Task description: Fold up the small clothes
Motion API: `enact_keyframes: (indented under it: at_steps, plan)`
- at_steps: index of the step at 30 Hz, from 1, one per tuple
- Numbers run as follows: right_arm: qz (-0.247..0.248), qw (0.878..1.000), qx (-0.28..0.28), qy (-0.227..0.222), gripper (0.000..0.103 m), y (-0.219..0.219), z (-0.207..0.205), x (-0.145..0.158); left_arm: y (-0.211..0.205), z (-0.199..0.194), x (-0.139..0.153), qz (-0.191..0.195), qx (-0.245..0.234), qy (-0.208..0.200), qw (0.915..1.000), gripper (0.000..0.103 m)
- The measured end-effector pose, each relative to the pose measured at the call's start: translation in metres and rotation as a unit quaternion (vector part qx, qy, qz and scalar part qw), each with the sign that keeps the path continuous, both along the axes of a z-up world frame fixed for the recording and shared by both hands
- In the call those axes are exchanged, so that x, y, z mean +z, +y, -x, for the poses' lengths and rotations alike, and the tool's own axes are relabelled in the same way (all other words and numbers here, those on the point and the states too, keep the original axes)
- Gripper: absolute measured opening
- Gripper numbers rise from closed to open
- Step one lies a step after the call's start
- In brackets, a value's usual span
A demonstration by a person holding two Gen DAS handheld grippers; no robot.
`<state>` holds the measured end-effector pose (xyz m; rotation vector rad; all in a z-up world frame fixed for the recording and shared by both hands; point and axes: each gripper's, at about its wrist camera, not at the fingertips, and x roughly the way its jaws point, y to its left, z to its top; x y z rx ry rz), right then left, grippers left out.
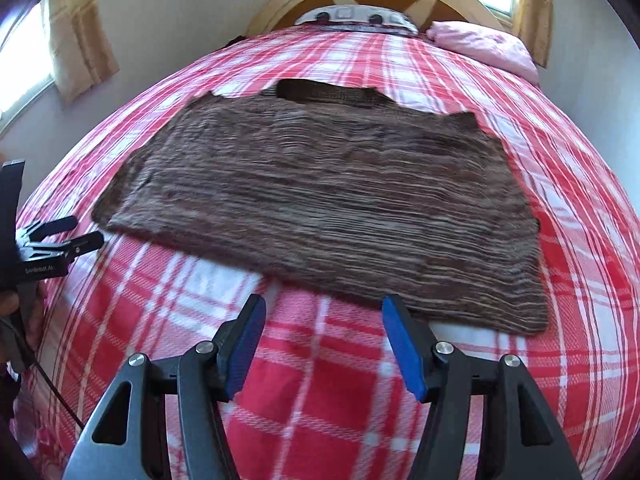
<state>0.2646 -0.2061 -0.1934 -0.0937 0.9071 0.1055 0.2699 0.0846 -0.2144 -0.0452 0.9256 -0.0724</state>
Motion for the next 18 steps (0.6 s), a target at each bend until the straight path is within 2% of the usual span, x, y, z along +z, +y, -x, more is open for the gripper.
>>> enact_keyframes:
  at_steps: [3,10,18]
  plan:
    - [0.017,1.0,0.014,-0.008,0.062,0.014,0.001,0.0,0.005,0.003,0.002,0.004,0.013,-0.007,0.9999,0.103]
    - [0.048,0.997,0.062,-0.025,0.062,0.053,-0.002,0.001,0.035,0.014,0.005,0.038,0.038,-0.012,0.9985,0.103]
    - [0.098,0.982,0.155,-0.054,0.062,0.136,-0.011,-0.003,0.065,0.011,0.011,0.009,0.054,-0.011,0.9984,0.103]
